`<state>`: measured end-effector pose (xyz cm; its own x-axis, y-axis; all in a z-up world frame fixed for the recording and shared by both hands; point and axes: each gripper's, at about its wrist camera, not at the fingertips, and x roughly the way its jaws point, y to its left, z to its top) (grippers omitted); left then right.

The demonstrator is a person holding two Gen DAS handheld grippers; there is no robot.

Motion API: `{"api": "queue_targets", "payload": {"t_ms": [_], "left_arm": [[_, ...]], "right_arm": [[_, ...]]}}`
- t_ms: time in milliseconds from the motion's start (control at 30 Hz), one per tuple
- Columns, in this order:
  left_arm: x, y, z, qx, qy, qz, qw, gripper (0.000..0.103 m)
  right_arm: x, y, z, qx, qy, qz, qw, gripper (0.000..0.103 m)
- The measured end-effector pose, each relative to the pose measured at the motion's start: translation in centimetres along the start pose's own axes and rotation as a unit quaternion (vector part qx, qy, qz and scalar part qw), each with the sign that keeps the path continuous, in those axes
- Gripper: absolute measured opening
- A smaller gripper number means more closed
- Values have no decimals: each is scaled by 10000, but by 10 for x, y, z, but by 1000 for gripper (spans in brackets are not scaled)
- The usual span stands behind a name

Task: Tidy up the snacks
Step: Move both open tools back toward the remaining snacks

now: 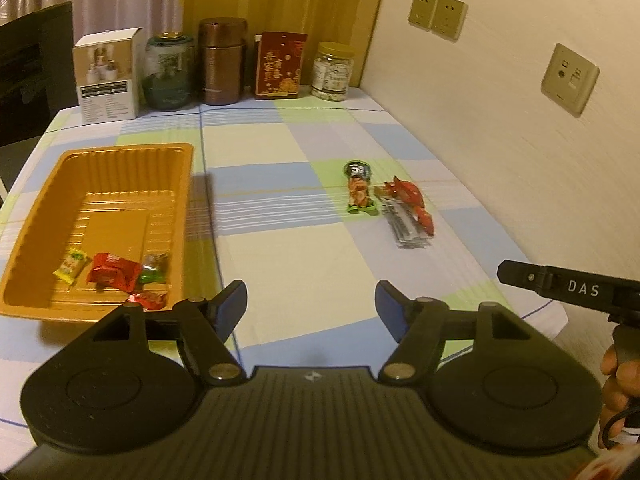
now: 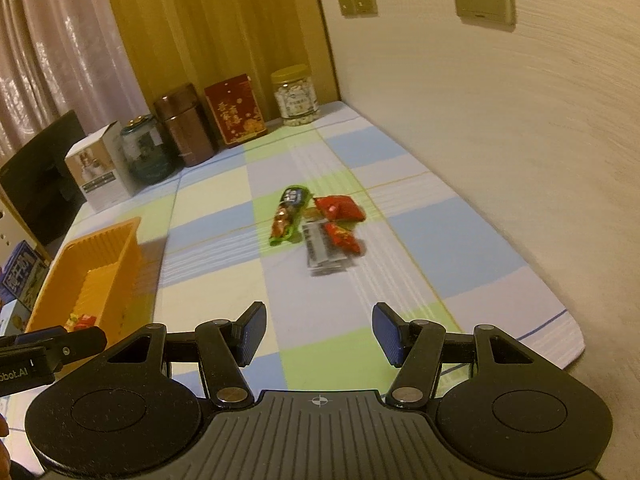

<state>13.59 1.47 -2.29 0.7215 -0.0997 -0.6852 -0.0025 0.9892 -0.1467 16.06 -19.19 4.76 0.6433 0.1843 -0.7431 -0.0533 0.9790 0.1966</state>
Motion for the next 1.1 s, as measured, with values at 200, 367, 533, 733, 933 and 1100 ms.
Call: {"api": "queue_targets", "payload": {"t_ms": [200,367,533,733,933,1100], "left_arm": [[12,-13,4,107,55,-73,9999,69],[25,-20,7,152,120,-118,9997,70],[42,-27,12,192,175,-148,9996,70],[65,-31,21,198,209,-176,9994,71],[91,-31,27,194,285,-145,9993,72],[113,-30,30,172,354,-121,9992,74]], "right_arm": [[4,-11,1,81,12,-72,9999,59],[11,-21,3,126,40,-120,9998,59],[23,-31,7,150,101,-169,9997,59],[42,-43,10,180,220,-188,9994,59],[67,-52,16,217,225,-66,9995,59],[91,-59,30,230,178,128,9995,59]]}}
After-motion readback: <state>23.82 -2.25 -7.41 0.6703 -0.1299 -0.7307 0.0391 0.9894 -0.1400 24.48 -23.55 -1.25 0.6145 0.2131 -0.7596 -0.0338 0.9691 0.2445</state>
